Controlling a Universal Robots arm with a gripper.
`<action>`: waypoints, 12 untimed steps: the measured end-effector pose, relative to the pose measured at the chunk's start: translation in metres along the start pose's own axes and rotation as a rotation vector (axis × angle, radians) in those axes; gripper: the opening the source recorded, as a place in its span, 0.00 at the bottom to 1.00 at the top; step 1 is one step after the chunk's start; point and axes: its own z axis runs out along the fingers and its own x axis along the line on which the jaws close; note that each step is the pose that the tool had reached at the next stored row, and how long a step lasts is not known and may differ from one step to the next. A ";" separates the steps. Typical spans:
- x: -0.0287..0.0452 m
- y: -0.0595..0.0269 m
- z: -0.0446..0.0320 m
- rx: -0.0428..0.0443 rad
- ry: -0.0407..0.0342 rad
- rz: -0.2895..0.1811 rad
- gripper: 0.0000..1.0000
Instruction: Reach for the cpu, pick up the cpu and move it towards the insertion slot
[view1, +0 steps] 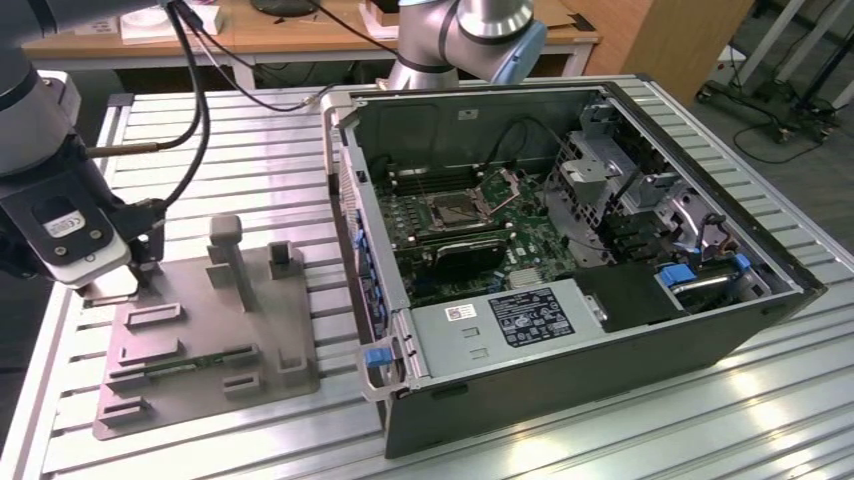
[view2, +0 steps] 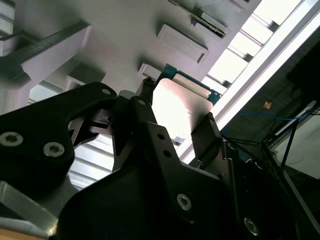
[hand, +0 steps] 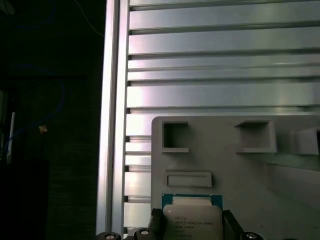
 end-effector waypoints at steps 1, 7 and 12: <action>0.0000 0.0001 -0.0013 0.0000 0.0000 0.000 0.54; 0.0000 0.0009 -0.0090 0.0000 -0.0001 0.000 0.54; 0.0000 0.0014 -0.0153 0.0000 -0.0001 0.000 0.54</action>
